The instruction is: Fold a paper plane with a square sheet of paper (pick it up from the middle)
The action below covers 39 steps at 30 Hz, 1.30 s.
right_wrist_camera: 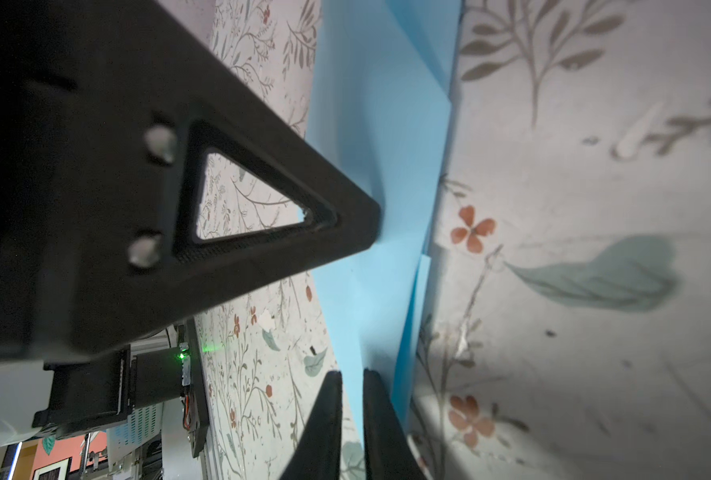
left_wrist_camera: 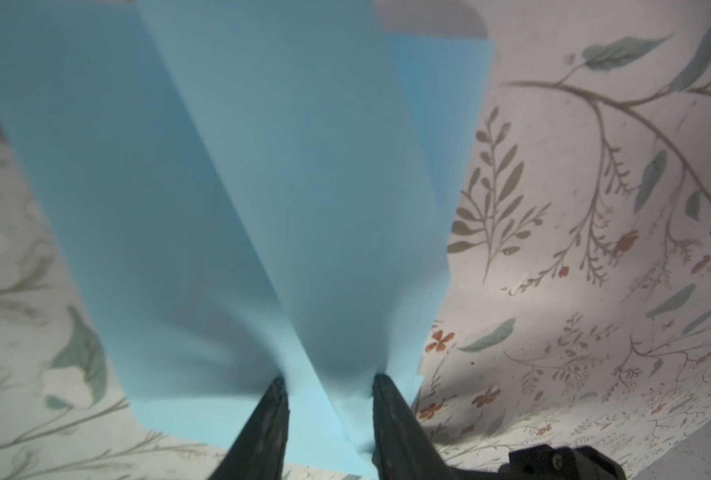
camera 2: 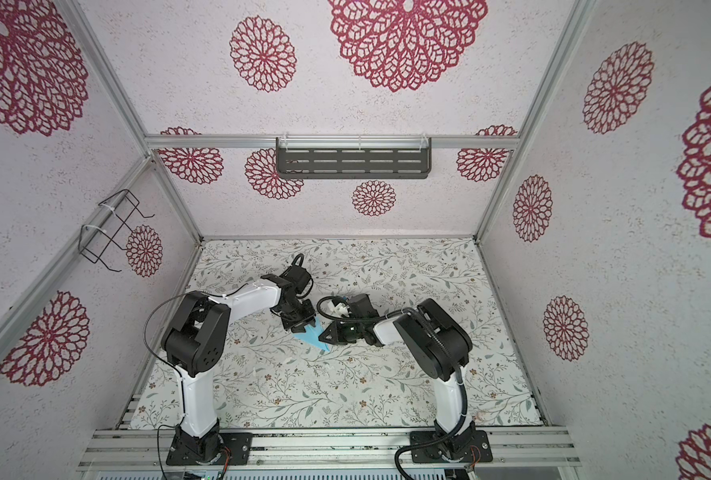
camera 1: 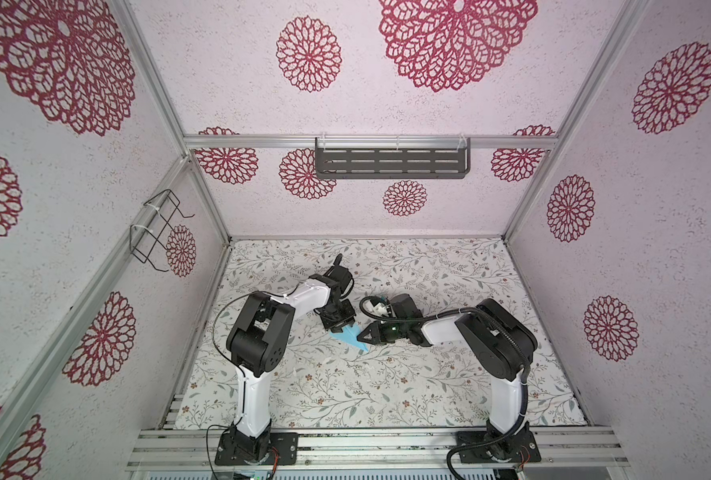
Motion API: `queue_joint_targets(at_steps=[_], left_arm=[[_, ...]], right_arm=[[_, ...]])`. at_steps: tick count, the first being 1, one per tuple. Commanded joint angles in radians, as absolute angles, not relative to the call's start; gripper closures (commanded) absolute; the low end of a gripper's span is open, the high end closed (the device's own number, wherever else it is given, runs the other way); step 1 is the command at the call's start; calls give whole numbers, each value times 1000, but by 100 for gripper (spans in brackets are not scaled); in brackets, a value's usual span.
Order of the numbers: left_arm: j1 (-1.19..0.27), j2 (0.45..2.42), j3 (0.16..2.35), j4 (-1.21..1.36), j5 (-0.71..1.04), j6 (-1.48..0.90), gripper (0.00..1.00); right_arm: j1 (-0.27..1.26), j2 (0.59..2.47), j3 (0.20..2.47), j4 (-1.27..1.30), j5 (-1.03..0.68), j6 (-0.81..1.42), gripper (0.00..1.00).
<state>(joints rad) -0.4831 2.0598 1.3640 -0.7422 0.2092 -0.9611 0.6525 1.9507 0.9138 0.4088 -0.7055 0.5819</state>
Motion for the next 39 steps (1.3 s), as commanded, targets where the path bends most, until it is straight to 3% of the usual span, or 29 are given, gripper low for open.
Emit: queue_joint_targets(at_steps=[1, 11, 30, 39], left_arm=[[-480, 2365, 1227, -722, 98, -947, 62], [-474, 2379, 1220, -699, 130, -945, 62], [-456, 2398, 1192, -648, 185, -943, 63], [-452, 2364, 1191, -655, 177, -910, 63]], right_arm=[[646, 1862, 914, 336, -650, 445, 77], [686, 1874, 956, 180, -539, 284, 70], [706, 1949, 996, 140, -528, 234, 83], [673, 1964, 982, 172, -623, 267, 87]])
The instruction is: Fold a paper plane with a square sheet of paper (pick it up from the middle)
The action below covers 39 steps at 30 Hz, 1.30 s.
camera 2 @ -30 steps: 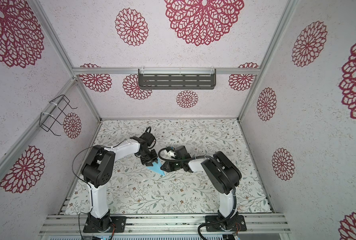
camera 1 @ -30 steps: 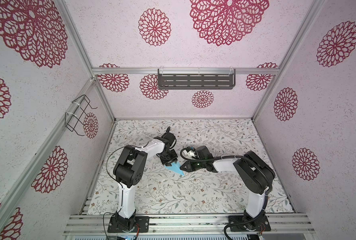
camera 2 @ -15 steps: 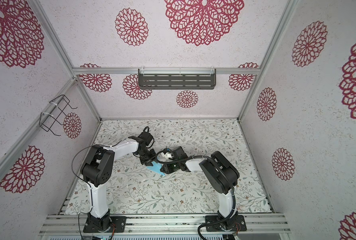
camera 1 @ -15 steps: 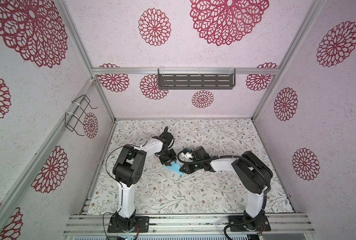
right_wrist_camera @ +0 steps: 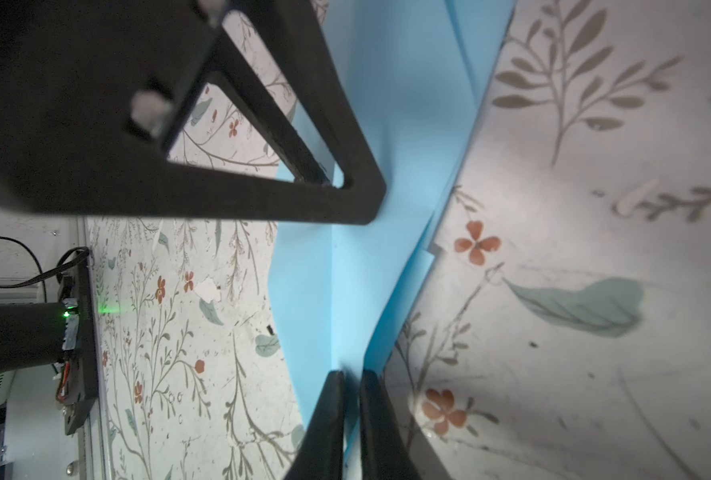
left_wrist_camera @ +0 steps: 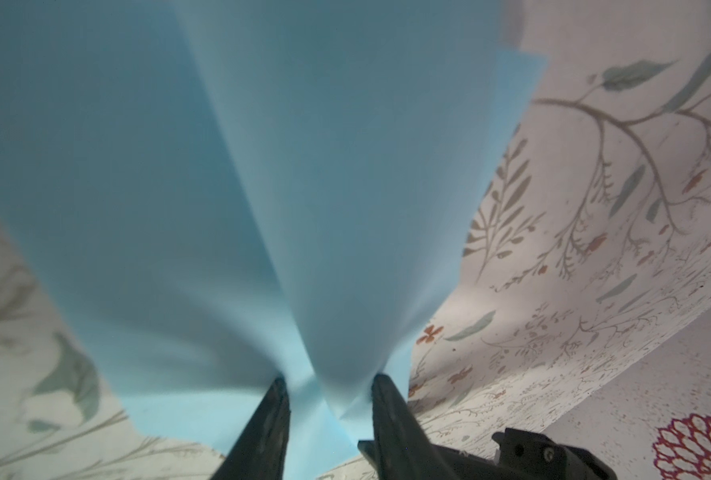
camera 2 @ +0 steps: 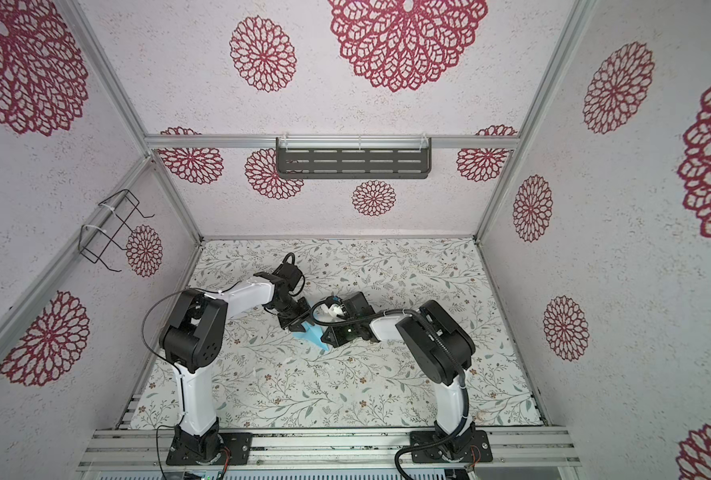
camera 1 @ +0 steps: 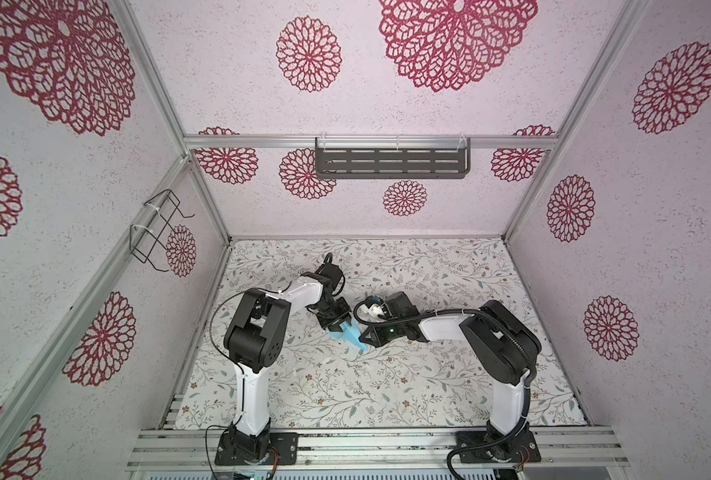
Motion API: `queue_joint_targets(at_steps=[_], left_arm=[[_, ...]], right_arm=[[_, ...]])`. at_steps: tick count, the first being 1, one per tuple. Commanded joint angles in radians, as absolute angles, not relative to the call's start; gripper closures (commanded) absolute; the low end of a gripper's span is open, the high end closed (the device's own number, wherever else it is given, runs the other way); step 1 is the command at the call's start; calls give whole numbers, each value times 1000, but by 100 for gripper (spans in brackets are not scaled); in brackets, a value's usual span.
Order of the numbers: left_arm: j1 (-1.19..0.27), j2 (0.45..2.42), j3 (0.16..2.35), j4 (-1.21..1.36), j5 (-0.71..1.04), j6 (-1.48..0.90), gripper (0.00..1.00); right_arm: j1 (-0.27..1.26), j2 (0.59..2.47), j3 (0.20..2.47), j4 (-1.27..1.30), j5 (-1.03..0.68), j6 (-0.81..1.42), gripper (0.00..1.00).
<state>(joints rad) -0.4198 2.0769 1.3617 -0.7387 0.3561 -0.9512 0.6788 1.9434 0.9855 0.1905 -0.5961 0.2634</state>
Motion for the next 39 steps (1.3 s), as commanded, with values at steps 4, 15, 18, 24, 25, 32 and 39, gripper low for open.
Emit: queue_joint_targets(at_steps=[4, 15, 18, 24, 25, 32, 39], left_arm=[[-452, 2341, 1212, -670, 169, -897, 62], [-454, 2356, 1211, -667, 167, -902, 63], [-454, 2357, 1209, -664, 167, -902, 63], [-454, 2365, 1209, -662, 167, -904, 63], [-454, 2365, 1209, -664, 167, -904, 63], [-453, 2374, 1206, -667, 157, -910, 65], [-453, 2388, 1206, -672, 151, -911, 65]], right_arm=[[673, 1971, 982, 182, -661, 279, 85], [619, 1965, 990, 257, -798, 454, 83], [619, 1981, 1000, 248, -802, 464, 83], [620, 2019, 1017, 237, -814, 466, 84], [620, 2021, 1017, 238, -818, 468, 84], [620, 1989, 1013, 264, -841, 482, 79], [623, 1969, 998, 274, -839, 466, 74]])
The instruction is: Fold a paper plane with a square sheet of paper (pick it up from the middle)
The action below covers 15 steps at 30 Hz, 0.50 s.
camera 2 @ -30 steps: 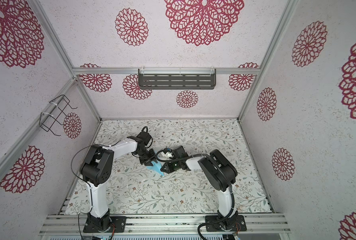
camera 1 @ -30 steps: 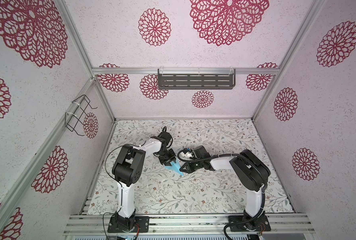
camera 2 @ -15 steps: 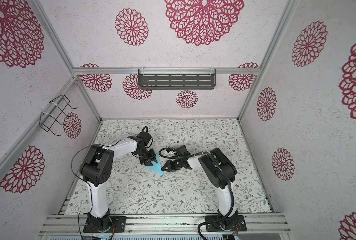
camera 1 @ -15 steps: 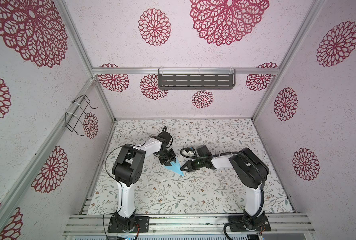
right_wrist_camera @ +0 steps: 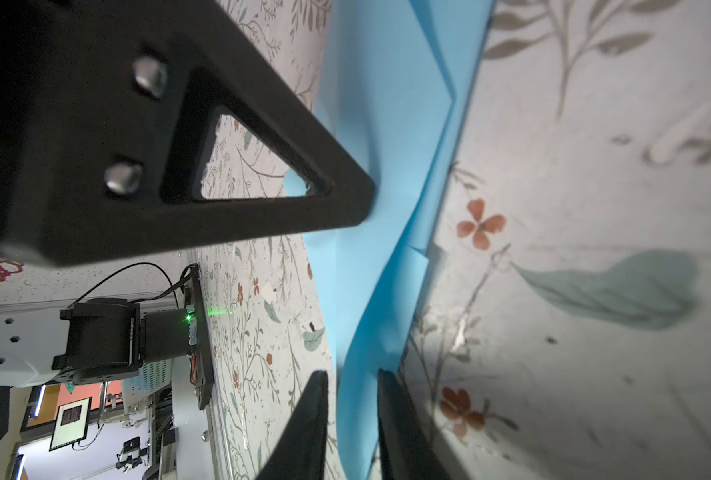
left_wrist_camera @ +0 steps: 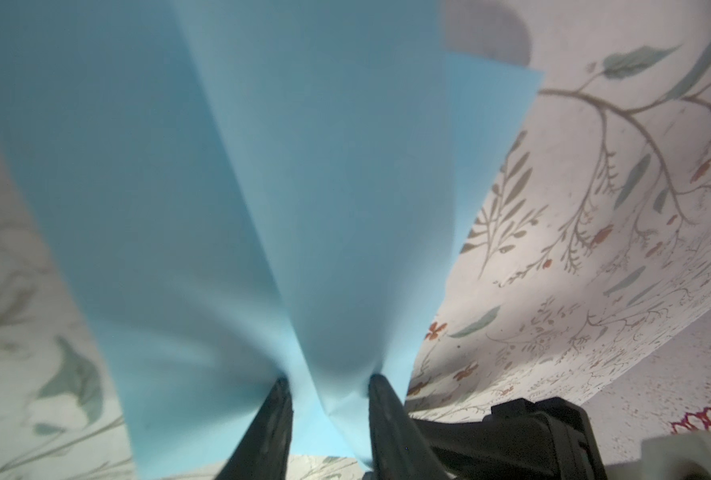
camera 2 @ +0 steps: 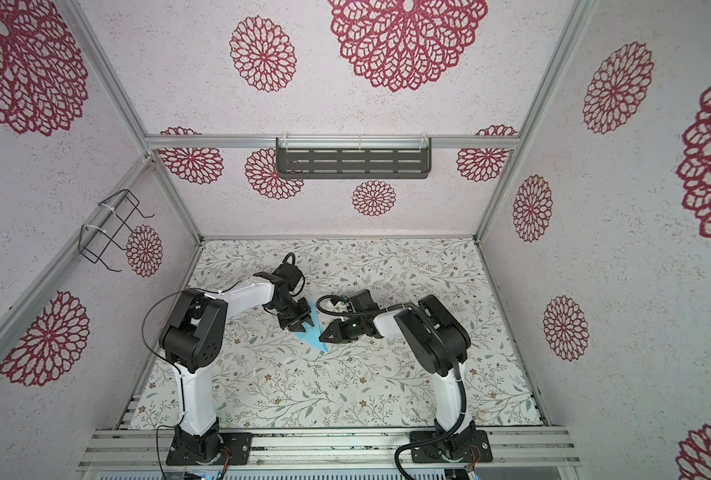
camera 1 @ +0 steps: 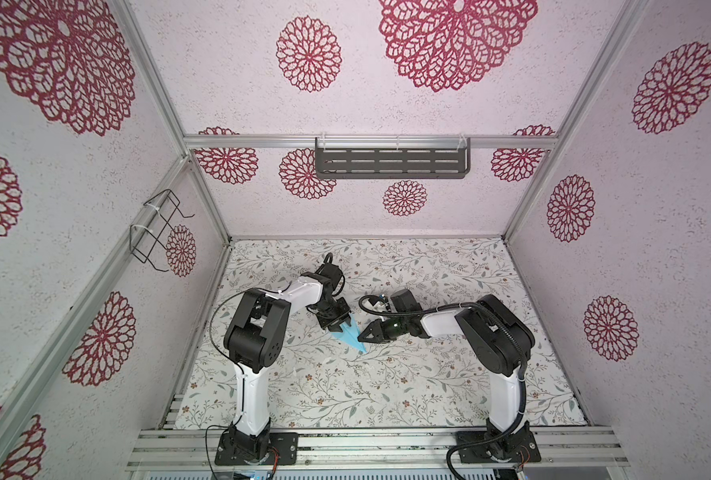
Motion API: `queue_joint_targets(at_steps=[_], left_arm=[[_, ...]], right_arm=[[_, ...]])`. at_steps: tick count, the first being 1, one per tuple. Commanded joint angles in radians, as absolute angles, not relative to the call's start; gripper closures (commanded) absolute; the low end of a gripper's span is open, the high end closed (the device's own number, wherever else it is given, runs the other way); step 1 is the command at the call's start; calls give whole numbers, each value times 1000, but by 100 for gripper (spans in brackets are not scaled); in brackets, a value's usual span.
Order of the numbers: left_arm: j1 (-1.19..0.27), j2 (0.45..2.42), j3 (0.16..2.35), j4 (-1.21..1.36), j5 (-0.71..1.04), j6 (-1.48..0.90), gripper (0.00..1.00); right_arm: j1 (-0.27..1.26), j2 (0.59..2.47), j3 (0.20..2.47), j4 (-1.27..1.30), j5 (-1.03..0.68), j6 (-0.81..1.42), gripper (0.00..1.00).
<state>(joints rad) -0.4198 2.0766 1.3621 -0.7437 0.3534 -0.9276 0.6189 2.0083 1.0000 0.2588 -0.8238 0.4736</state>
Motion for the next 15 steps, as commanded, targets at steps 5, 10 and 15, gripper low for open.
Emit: queue_joint_targets(at_steps=[5, 10, 15], left_arm=[[-453, 2394, 1207, -676, 150, -913, 65], [-452, 2399, 1208, -679, 149, -913, 65], [-453, 2403, 1209, -680, 149, -914, 66]], right_arm=[[630, 1978, 1005, 259, -831, 452, 77], [637, 1991, 1024, 214, -813, 416, 78], [642, 2008, 1043, 181, -805, 387, 77]])
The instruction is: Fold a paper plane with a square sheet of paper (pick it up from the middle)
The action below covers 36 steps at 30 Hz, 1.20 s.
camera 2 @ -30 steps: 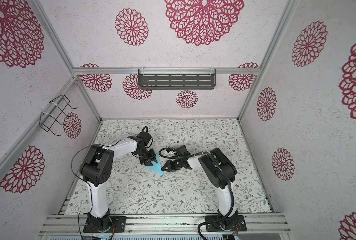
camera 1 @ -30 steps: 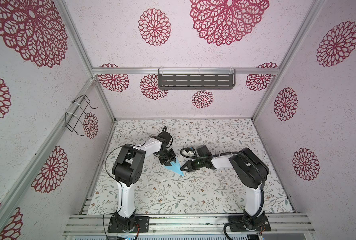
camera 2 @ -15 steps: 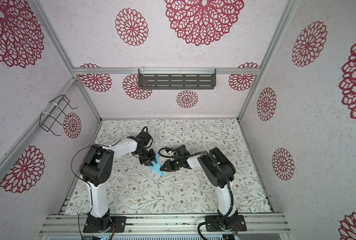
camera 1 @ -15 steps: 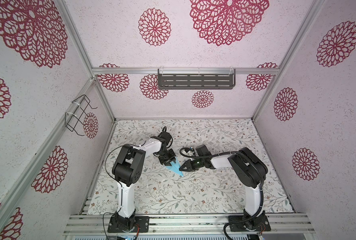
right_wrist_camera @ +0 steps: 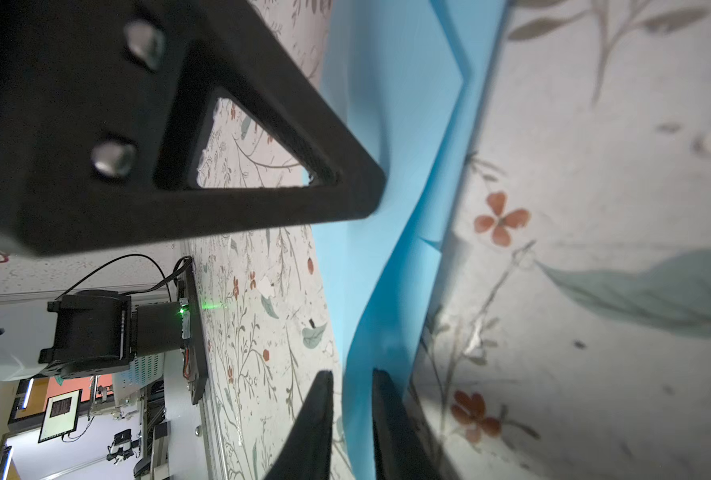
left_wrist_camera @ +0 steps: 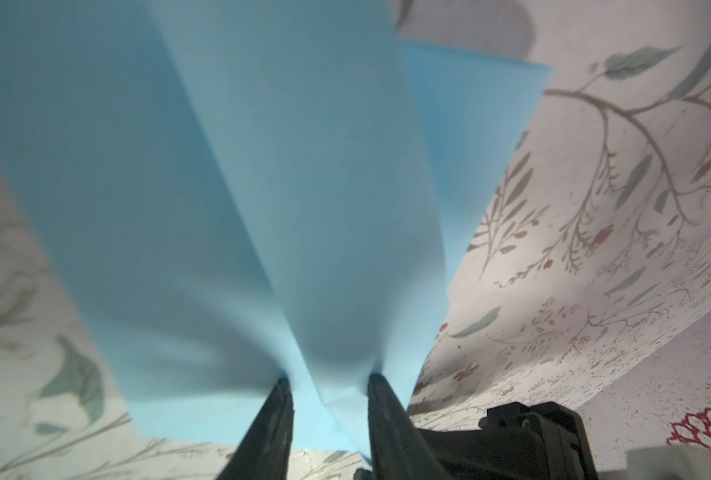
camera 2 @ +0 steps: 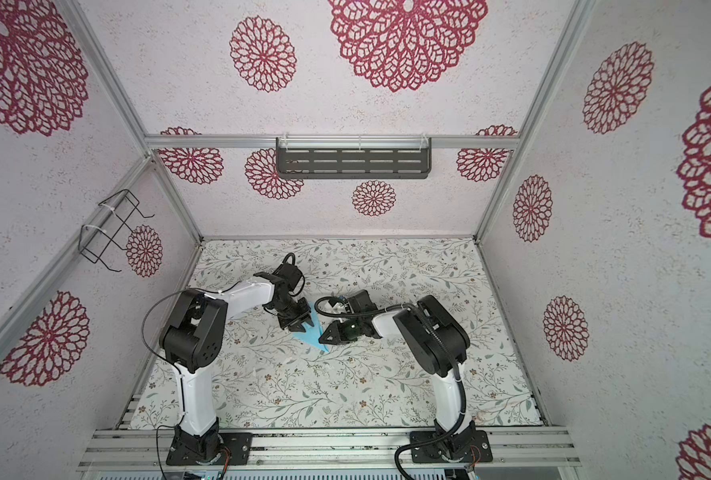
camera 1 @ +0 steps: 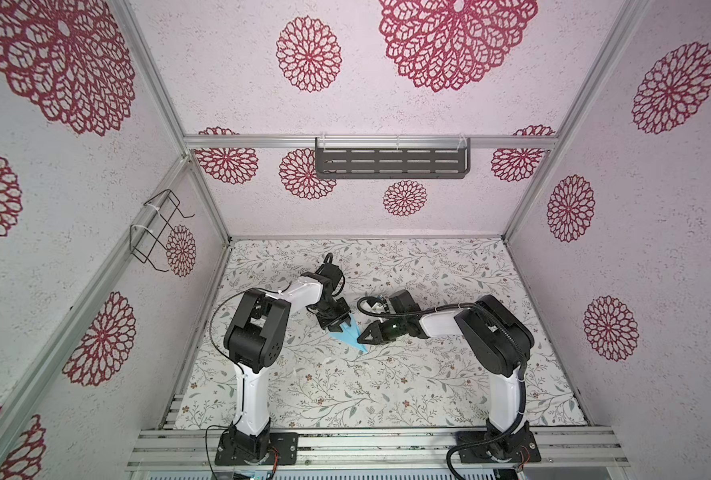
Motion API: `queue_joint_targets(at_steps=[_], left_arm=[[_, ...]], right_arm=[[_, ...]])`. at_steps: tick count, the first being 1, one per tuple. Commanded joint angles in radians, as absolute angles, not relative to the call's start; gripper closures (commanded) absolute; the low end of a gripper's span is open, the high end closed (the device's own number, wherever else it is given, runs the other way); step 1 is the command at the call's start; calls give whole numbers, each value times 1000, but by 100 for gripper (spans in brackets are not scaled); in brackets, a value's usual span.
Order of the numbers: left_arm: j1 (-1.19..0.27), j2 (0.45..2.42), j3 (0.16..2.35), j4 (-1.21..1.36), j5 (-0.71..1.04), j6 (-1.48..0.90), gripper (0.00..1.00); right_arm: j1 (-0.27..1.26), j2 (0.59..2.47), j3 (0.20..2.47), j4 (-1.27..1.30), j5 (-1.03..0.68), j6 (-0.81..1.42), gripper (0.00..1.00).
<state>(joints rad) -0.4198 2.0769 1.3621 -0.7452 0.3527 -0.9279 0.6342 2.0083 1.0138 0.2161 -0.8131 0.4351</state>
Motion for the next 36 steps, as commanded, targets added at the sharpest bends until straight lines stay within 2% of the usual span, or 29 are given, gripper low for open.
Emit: queue_joint_targets(at_steps=[1, 4, 10, 19, 29, 36], left_arm=[[-452, 2404, 1209, -679, 149, -916, 66], [-452, 2404, 1207, -680, 150, -916, 66], [-450, 2392, 1204, -678, 150, -914, 66], [-448, 2342, 1206, -659, 162, -894, 66], [-441, 2113, 1320, -633, 222, -816, 65], [-421, 1956, 1263, -504, 280, -854, 65]], right_arm=[[643, 2012, 1047, 174, -805, 384, 77], [643, 2026, 1053, 162, -797, 376, 78], [635, 2047, 1054, 141, -768, 376, 86], [616, 2065, 1053, 138, -818, 384, 92], [614, 2092, 1070, 90, -823, 380, 94], [611, 2105, 1090, 41, -815, 376, 94]])
